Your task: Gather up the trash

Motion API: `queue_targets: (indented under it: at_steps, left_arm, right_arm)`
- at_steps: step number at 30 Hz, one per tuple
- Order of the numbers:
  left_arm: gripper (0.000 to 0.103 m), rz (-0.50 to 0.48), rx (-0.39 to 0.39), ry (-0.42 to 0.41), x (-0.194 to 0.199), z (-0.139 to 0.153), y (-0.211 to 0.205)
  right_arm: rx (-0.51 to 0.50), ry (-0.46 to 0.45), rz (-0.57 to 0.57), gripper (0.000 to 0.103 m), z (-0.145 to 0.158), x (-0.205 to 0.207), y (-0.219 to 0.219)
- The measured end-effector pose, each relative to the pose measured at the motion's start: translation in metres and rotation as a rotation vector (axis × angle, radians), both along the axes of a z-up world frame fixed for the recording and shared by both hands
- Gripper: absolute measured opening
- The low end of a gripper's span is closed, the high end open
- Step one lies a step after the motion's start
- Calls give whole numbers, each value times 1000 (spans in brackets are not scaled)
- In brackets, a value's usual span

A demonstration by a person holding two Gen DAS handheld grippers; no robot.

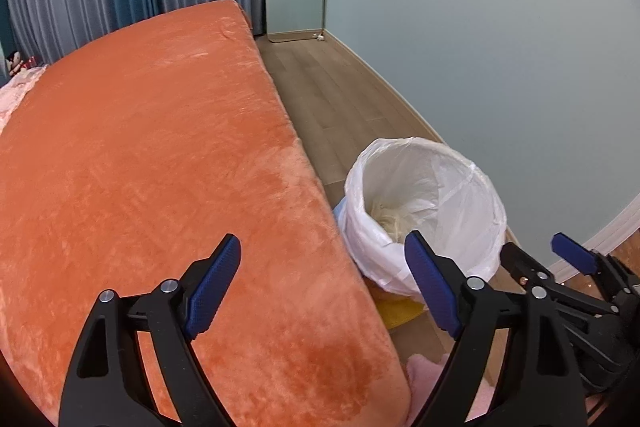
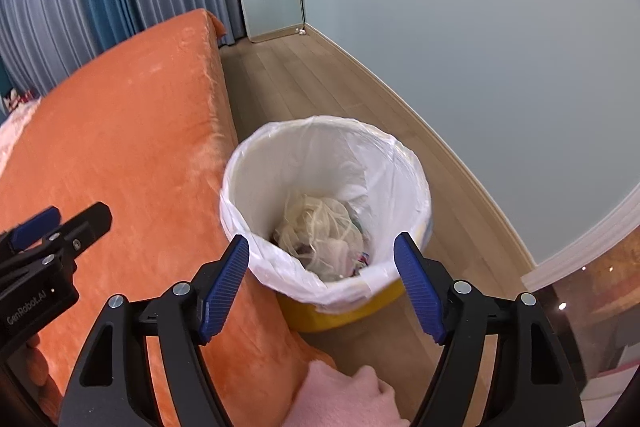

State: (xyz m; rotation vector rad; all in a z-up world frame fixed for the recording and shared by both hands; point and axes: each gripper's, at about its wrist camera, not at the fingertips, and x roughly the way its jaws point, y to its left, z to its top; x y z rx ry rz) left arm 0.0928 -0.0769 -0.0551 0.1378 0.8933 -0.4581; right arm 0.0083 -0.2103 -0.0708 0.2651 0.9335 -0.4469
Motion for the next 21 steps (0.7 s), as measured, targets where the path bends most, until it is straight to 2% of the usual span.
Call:
queue_targets:
  at_steps: [1, 8, 21]
  left_arm:
    - [87, 7, 8, -9, -2, -1, 1]
    - [90, 19, 42, -15, -15, -5, 2]
    - [92, 43, 61, -19, -37, -6, 7]
  right_arm:
    - [-6, 3, 1, 72, 0, -3, 1]
    - [-16, 9, 8, 74, 7, -17, 4]
    - [-19, -4, 8, 84, 8, -39, 8]
